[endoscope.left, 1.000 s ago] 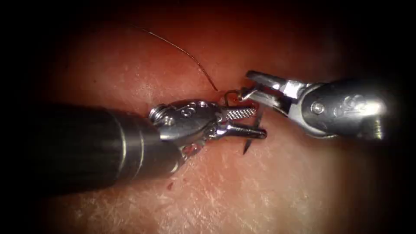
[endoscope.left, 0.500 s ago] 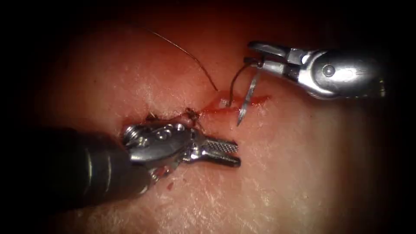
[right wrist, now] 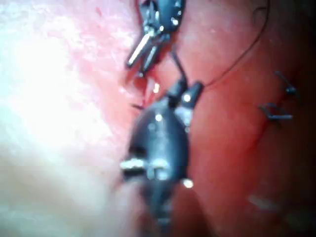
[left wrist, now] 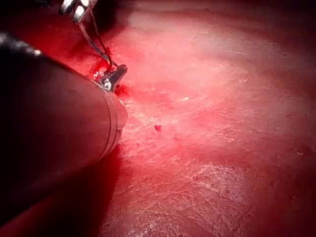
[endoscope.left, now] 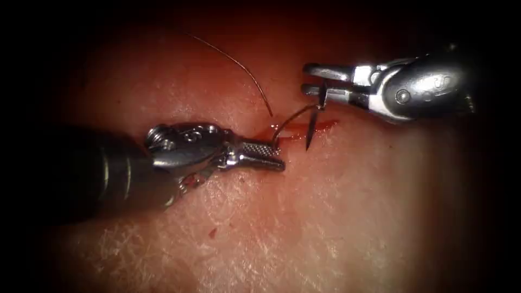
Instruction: Wound Closure
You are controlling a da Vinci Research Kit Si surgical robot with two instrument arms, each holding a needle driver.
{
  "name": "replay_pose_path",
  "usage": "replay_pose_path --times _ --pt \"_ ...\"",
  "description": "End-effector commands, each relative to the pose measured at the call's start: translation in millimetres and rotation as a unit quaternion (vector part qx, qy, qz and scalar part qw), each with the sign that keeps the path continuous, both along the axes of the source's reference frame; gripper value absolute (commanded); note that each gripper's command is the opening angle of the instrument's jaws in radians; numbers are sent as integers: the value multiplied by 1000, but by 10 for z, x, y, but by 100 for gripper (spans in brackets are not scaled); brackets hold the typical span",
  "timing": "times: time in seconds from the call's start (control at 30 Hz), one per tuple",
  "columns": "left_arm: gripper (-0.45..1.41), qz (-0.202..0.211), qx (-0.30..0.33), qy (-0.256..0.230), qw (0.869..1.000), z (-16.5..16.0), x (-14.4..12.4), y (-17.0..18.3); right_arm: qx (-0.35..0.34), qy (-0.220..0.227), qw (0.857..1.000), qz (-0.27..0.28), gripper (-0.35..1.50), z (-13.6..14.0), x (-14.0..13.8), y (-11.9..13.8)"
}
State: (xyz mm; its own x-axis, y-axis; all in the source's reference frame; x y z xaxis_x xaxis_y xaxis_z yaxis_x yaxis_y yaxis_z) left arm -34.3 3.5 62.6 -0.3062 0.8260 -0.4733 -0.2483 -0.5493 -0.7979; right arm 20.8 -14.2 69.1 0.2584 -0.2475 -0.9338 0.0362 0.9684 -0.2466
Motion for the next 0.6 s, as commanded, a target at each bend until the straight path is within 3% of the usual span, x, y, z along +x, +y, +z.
replay_pose_path --times 0.03,0.23,0.6 --pt "21 0 -2 -1 1000 5 -6 -1 0 3 1000 -1 -35 5 6 -1" --pt "10 0 -5 5 1000 11 -13 5 -5 5 1000 0 -35 3 5 -1" --pt "-3 18 -23 41 999 71 0 23 -8 17 1000 4 -35 2 9 -2"
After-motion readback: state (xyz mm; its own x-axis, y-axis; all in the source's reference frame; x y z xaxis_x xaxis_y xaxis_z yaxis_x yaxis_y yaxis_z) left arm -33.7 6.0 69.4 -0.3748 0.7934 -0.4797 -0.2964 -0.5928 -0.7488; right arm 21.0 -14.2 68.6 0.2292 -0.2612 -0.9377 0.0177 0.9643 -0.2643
